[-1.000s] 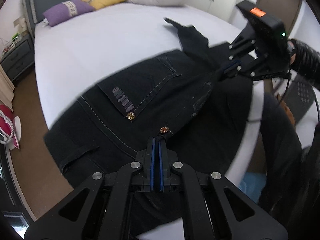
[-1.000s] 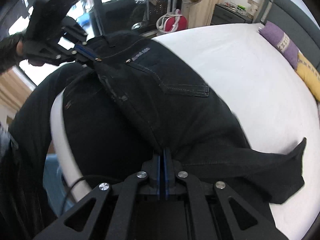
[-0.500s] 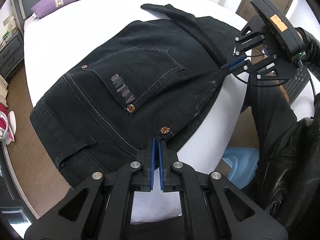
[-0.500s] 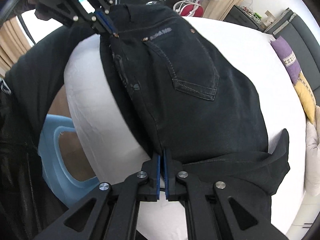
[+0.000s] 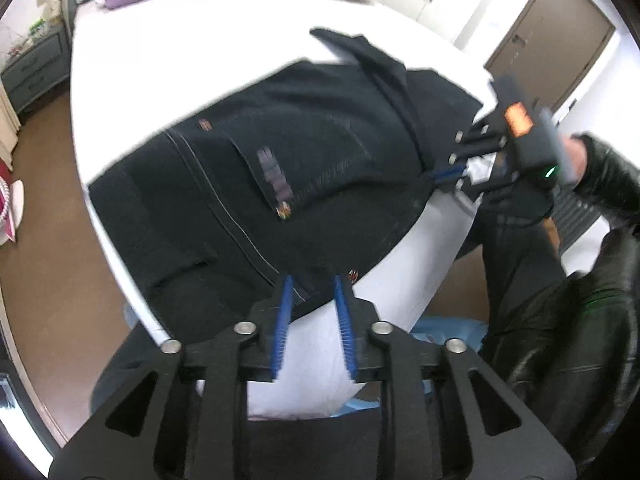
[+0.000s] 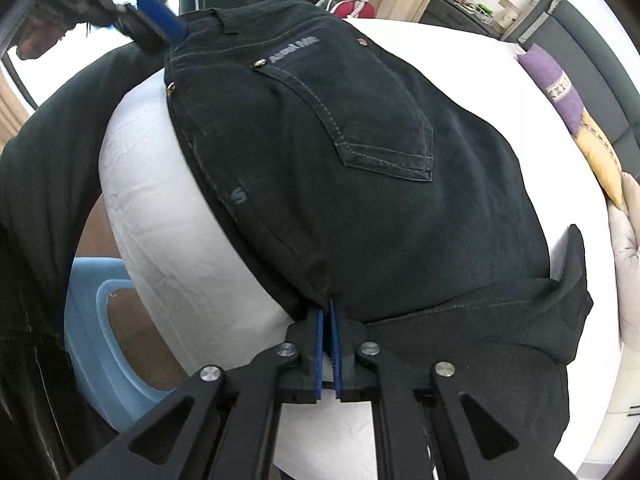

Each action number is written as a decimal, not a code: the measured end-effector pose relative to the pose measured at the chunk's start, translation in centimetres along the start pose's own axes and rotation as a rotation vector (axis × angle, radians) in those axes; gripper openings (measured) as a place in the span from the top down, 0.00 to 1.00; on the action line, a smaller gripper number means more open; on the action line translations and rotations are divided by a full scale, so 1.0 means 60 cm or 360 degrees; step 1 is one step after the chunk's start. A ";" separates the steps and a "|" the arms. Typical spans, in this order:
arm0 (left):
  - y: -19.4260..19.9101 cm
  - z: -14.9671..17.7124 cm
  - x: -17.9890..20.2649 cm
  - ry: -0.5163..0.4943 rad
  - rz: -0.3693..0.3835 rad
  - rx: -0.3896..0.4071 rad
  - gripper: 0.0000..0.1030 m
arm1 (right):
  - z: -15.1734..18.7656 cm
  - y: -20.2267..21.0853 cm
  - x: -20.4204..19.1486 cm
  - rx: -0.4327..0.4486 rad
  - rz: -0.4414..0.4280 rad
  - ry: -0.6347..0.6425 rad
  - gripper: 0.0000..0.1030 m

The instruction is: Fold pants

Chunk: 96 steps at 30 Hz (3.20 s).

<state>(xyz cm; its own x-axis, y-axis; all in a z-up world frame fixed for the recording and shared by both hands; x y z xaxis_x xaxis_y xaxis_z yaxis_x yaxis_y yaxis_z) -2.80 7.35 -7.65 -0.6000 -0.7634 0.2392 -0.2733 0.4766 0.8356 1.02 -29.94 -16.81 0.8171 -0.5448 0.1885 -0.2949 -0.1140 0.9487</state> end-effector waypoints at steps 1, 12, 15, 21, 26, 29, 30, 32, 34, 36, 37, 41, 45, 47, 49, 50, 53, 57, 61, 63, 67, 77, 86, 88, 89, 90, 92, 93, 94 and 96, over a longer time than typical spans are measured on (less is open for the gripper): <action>0.013 -0.009 -0.002 0.0025 -0.0019 0.0046 0.70 | -0.001 -0.001 0.000 0.0003 0.0005 -0.0011 0.93; -0.143 -0.129 0.046 0.0244 0.0071 0.0063 0.51 | 0.005 0.006 0.036 0.0077 -0.0011 -0.0298 0.90; -0.189 -0.120 0.042 0.0261 -0.0009 0.0006 0.53 | 0.027 0.027 0.069 0.0160 -0.0135 -0.0556 0.68; -0.184 -0.121 0.031 0.0323 0.0038 0.0036 0.54 | 0.088 0.096 0.220 0.0389 -0.0351 -0.1146 0.31; -0.186 -0.130 0.036 0.0361 0.0009 0.0015 0.54 | 0.083 0.113 0.411 0.0476 -0.0175 -0.1574 0.31; -0.195 -0.115 0.043 0.0366 -0.0014 0.0026 0.54 | 0.038 0.084 0.500 0.0379 0.0116 -0.1666 0.31; -0.193 -0.114 0.044 0.0365 -0.0020 0.0027 0.54 | 0.020 0.066 0.525 0.0339 0.0122 -0.1695 0.31; -0.193 -0.111 0.046 0.0366 -0.0022 0.0027 0.54 | -0.019 0.022 0.566 0.0293 0.0091 -0.1729 0.31; -0.193 -0.110 0.044 0.0379 -0.0008 0.0030 0.54 | -0.060 -0.025 0.591 0.0195 0.0152 -0.1693 0.31; -0.191 -0.109 0.041 0.0395 0.0011 0.0034 0.54 | -0.095 -0.071 0.608 0.0097 0.0223 -0.1656 0.31; -0.190 -0.109 0.039 0.0400 0.0018 0.0036 0.54 | -0.099 -0.085 0.609 0.0056 0.0263 -0.1651 0.31; -0.191 -0.107 0.031 0.0415 0.0038 0.0039 0.54 | -0.108 -0.152 0.626 -0.0127 0.0364 -0.1613 0.41; -0.191 -0.108 0.028 0.0420 0.0043 0.0036 0.54 | -0.090 -0.171 0.652 -0.0114 0.0304 -0.1732 0.81; -0.192 -0.109 0.028 0.0415 0.0034 0.0034 0.54 | -0.076 -0.157 0.661 -0.0077 0.0308 -0.1764 0.93; -0.192 -0.110 0.029 0.0409 0.0024 0.0030 0.54 | -0.047 -0.120 0.671 0.0046 0.0282 -0.1857 0.93; -0.193 -0.111 0.030 0.0408 0.0020 0.0028 0.54 | -0.028 -0.097 0.674 0.0116 0.0285 -0.1907 0.94; -0.193 -0.113 0.032 0.0407 0.0010 0.0026 0.54 | 0.062 -0.011 0.670 0.0392 0.0227 -0.2160 0.94; -0.195 -0.117 0.037 0.0400 -0.0006 0.0013 0.54 | 0.220 0.084 0.641 0.0711 0.0228 -0.2506 0.94; -0.198 -0.125 0.045 0.0391 -0.0033 -0.0007 0.53 | 0.422 0.089 0.584 0.0965 0.0050 -0.2947 0.89; -0.201 -0.130 0.049 0.0390 -0.0048 -0.0020 0.53 | 0.469 0.050 0.568 0.0918 -0.0068 -0.3109 0.79; -0.204 -0.140 0.057 0.0391 -0.0072 -0.0047 0.53 | 0.513 0.024 0.527 0.1184 -0.0222 -0.3305 0.49; -0.212 -0.148 0.066 0.0407 -0.0091 -0.0054 0.52 | 0.578 0.023 0.569 0.1556 -0.0357 -0.3465 0.42; -0.210 -0.151 0.060 0.0411 -0.0089 -0.0053 0.52 | 0.631 0.000 0.603 0.1366 -0.0320 -0.3539 0.96; -0.210 -0.152 0.061 0.0407 -0.0089 -0.0054 0.52 | 0.656 0.001 0.580 0.1338 -0.0316 -0.3544 0.97; -0.211 -0.153 0.062 0.0407 -0.0089 -0.0054 0.52 | 0.657 0.000 0.580 0.1318 -0.0302 -0.3544 0.99; -0.211 -0.154 0.063 0.0407 -0.0087 -0.0053 0.52 | 0.660 0.001 0.578 0.1304 -0.0291 -0.3547 0.99; -0.211 -0.154 0.063 0.0409 -0.0085 -0.0049 0.52 | 0.664 0.005 0.574 0.1288 -0.0269 -0.3534 0.99; -0.211 -0.154 0.063 0.0410 -0.0083 -0.0045 0.52 | 0.657 0.009 0.576 0.1275 -0.0252 -0.3515 0.98; -0.210 -0.153 0.063 0.0411 -0.0081 -0.0042 0.52 | 0.655 0.012 0.582 0.1246 -0.0233 -0.3478 0.98; -0.210 -0.152 0.063 0.0412 -0.0078 -0.0036 0.52 | 0.657 0.020 0.585 0.1179 -0.0227 -0.3425 0.97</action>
<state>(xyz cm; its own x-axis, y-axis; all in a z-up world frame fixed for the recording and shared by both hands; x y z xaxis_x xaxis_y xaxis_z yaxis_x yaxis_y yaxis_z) 5.23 -5.53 -12.77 -0.3733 -0.8727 0.3146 -0.2786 0.4289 0.8593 9.80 -81.97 -19.07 -0.5647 -0.2438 -0.7885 -0.7869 -0.1291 0.6035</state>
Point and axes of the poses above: each gripper's, at about its wrist camera, not at the fingertips, and y roughly against the way its jaws point, x to its right, z to its underside, the point moved 2 cm from there along -y, roughly the way its jaws point, and after that the axes turned 4 degrees about -y, right-handed, at the moved point
